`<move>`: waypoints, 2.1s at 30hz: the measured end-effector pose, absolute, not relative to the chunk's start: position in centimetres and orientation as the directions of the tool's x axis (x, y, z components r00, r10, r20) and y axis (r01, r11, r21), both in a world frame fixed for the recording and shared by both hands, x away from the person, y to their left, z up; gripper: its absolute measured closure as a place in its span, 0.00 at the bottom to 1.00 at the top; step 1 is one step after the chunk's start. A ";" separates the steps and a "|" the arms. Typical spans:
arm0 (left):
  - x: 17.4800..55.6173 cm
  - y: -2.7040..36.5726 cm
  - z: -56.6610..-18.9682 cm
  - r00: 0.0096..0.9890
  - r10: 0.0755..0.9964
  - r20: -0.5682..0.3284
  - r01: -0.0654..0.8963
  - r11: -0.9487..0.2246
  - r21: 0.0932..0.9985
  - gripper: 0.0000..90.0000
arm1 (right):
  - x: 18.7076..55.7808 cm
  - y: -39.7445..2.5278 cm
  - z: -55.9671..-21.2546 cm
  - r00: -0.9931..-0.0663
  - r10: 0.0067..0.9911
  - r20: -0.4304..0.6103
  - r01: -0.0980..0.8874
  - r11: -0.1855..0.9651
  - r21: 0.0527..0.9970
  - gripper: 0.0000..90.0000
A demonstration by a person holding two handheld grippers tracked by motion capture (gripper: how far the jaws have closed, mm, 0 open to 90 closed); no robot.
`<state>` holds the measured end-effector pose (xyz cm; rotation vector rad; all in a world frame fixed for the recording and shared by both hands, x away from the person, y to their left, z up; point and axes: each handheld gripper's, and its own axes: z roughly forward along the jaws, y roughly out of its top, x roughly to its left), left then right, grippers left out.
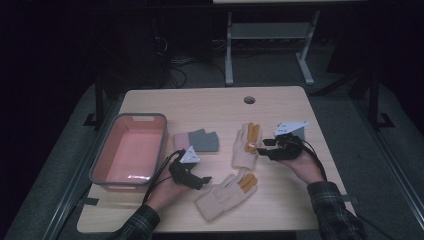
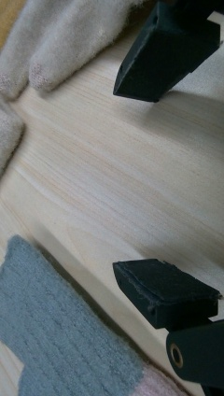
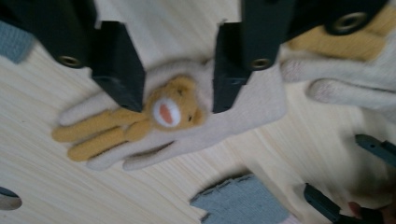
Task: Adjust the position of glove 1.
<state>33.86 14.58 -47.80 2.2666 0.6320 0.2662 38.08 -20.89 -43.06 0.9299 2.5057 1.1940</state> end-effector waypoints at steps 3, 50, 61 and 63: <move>33.9 14.6 -47.8 0.856 0.517 -0.003 0.361 -0.593 0.720 0.14 | 38.9 -20.6 -43.2 -0.774 0.628 0.079 0.465 0.480 0.744 0.75; 33.8 14.6 -47.8 0.855 0.519 -0.001 0.361 -0.593 0.720 0.14 | 38.7 -21.7 -45.2 -0.702 0.711 0.045 0.571 0.523 0.633 0.93; 33.8 14.6 -47.8 0.855 0.519 -0.002 0.362 -0.593 0.720 0.14 | 38.4 -20.1 -44.4 -0.703 0.704 0.103 0.563 0.461 0.686 0.50; 33.8 14.6 -47.8 0.855 0.519 -0.002 0.362 -0.593 0.720 0.14 | 38.6 -19.8 -44.7 -0.701 0.706 0.101 0.566 0.464 0.682 0.50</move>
